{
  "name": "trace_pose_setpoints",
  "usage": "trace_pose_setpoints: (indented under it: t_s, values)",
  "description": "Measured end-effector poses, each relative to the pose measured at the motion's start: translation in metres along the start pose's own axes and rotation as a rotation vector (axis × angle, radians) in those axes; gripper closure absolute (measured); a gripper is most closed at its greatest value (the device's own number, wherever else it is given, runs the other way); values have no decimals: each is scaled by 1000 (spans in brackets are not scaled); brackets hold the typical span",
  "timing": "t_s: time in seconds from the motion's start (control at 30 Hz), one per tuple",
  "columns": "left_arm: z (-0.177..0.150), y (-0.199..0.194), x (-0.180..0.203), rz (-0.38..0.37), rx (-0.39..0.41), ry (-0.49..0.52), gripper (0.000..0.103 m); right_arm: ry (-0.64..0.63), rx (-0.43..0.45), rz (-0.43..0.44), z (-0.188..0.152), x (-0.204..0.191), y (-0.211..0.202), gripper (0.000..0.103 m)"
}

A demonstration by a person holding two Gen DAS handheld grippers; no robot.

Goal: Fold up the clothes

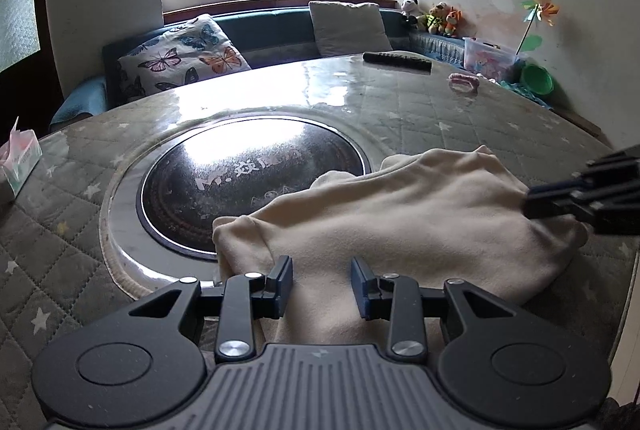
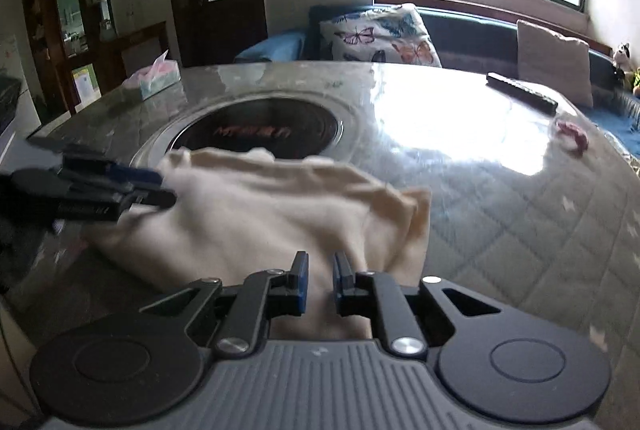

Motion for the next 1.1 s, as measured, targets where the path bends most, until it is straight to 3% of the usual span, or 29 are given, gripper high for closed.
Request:
trace_pose_setpoints:
  t_s: [0.23,0.6,0.8,0.83,1.1]
  values:
    - [2,-4,-7,1,7,-32,68,35,-8,26,17,15,20,93]
    - [1,0,-22,10,-15,-120,68,127,-13,-51,39,50,49,93]
    - [-1,-4,-32,13,-25,-206,59,159,12,-43,30,56,31,74]
    - [-1,-4,-33,13,-26,-221,59,170,9,-36,28,57,30,68]
    - [-6,-3,-41,-42,-65,-321,56,239,-6,32,18,66,27,62]
Point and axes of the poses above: each gripper's, at about its wrist camera, not at the fingertips, and y roughly the way its jaws point, x to its right, z to its top, the point moved 1 cm from there along y, roughly the way its jaws point, and after that the axes turned 15 degrees about -x, right-handed, at the moved point
